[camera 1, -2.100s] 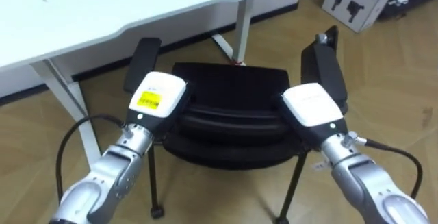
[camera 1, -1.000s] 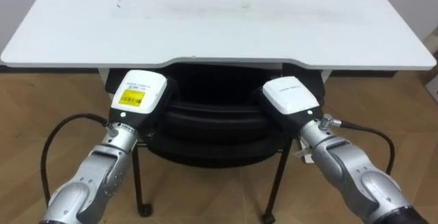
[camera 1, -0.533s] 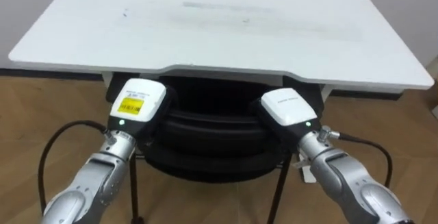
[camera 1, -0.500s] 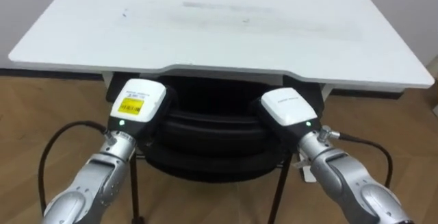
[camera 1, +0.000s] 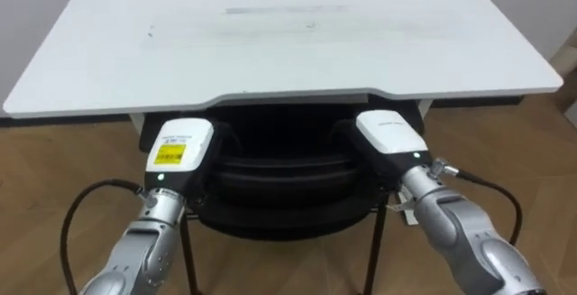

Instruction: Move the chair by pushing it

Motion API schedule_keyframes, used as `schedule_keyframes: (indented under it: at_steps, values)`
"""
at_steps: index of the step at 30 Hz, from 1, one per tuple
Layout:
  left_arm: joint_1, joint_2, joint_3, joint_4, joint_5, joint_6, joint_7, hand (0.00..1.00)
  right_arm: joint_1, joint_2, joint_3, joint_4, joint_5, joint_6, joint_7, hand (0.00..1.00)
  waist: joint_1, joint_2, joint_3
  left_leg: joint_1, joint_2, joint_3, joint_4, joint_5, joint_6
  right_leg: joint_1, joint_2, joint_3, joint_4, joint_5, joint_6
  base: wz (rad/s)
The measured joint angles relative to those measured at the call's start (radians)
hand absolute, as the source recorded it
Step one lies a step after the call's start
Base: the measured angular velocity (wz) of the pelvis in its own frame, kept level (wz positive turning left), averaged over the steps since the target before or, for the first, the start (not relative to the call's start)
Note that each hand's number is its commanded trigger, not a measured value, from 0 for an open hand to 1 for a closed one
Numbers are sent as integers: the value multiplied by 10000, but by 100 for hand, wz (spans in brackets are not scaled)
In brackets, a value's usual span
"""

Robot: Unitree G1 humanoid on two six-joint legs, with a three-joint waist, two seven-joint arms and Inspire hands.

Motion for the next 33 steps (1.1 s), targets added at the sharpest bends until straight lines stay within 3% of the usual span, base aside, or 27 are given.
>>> schedule_keyframes:
  at_steps: [4,13,16,18,20,23,24,25,27,29,30,32,33]
  values:
    - [0,-4,41,-84,-854,-19,7,0,-1,-2,-386,-360,410,128,1,0,-118,9,4,0,-81,5,-109,49,75,-22,-43,27,-66,81,56,0]
    - [1,64,702,-456,-933,-84,-336,0,-11,-142,-704,-1117,426,23,303,0,-256,-43,31,-129,-77,12,-164,91,138,-107,97,184,-448,390,123,-4]
    - [-102,57,1269,-508,-1032,-133,-447,0,-75,-563,-1098,-1394,687,-125,397,0,-442,-82,49,-266,-111,-17,-148,122,188,-155,123,183,-601,515,177,-3]
    - [-99,83,1956,-875,-1142,-232,-452,0,-65,-1156,-1222,-1796,829,-245,423,0,-481,-123,75,-304,-144,-1,-148,139,217,-273,89,213,-571,540,193,-2]
    - [-97,274,2778,-967,-1565,-387,-454,0,-64,-1460,-2049,-2446,1086,-611,337,0,-496,-113,83,-360,-132,20,-144,141,220,-317,114,245,-635,594,188,-4]
    - [-97,426,4420,-1216,-2792,-426,-178,0,-430,-1699,-4815,-3676,2901,-867,-1575,0,-559,-105,86,-455,-43,50,-140,140,220,-219,267,223,-1072,801,173,0]
    - [-96,432,4697,-1477,-3097,-463,15,0,-528,-1834,-5264,-3782,3335,-900,-1883,0,-545,-103,88,-457,-27,74,-141,140,219,-210,303,234,-1143,837,170,-8]
    - [-68,459,5385,-2129,-3866,-716,522,0,-553,-2139,-6154,-3971,4215,-1024,-2530,0,-520,-26,137,-457,3,127,-165,139,219,-168,368,288,-1316,920,177,-12]
    - [61,619,6553,-2807,-5306,-1300,1483,0,-181,-2319,-7376,-4387,5264,-1146,-3440,0,-576,-20,106,-292,25,168,-374,138,218,-8,415,341,-1460,927,203,-15]
    - [584,878,7566,-3050,-6668,-1608,2225,0,527,-2332,-8314,-4681,6323,-1363,-4248,0,-578,129,87,15,27,287,-596,138,218,113,441,510,-1469,867,252,-26]
    - [1054,861,8125,-2985,-7419,-1689,2592,0,997,-2332,-8804,-4680,6890,-1421,-4644,0,-620,263,11,136,-4,370,-670,138,218,127,437,616,-1431,819,286,-35]
    - [2063,595,8849,-2640,-8728,-1687,3046,0,1948,-2215,-9667,-4507,7934,-1386,-5272,0,-645,451,-64,270,-68,511,-697,138,218,126,406,859,-1361,754,347,-33]
    - [2256,516,8987,-2498,-8989,-1681,3114,0,2162,-2165,-9866,-4448,8227,-1384,-5391,0,-655,484,-61,289,-81,527,-704,138,219,123,406,909,-1352,741,360,-18]
